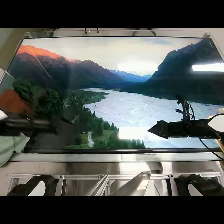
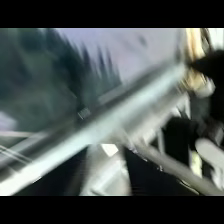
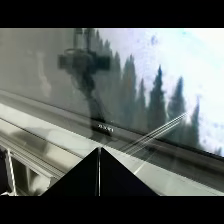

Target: Fold the shirts.

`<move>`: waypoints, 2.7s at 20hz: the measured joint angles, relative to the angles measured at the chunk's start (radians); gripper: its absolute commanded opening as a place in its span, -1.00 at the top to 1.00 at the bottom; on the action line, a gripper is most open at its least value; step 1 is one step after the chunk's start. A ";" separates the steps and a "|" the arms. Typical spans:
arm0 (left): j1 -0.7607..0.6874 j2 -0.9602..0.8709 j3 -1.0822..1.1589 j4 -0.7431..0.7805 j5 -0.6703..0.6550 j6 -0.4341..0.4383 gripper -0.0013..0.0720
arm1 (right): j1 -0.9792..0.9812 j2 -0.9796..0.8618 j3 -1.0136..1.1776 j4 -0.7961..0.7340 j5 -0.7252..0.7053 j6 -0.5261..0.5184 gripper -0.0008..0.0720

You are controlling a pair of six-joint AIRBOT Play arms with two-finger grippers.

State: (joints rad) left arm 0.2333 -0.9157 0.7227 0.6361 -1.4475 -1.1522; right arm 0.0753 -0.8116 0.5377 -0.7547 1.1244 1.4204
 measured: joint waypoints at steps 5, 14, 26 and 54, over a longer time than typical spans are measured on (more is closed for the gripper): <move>0.262 -0.027 0.291 0.211 0.130 -0.072 -0.99 | 0.000 0.000 0.000 0.000 0.000 0.000 0.92; 0.334 -0.399 0.396 0.315 0.265 -0.032 -0.97 | 0.000 0.000 0.000 0.000 0.001 0.000 0.92; 0.163 -0.893 0.785 0.566 0.263 -0.107 0.95 | 0.000 0.000 0.000 0.000 -0.023 0.000 0.92; -0.422 -0.610 1.009 0.131 -0.173 -0.140 0.03 | 0.000 0.000 0.000 -0.003 -0.026 0.000 -0.77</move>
State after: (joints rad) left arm -0.1883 -1.5253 1.7313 0.7670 -1.6207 -1.2919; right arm 0.0757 -0.8116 0.5377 -0.7582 1.0981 1.4204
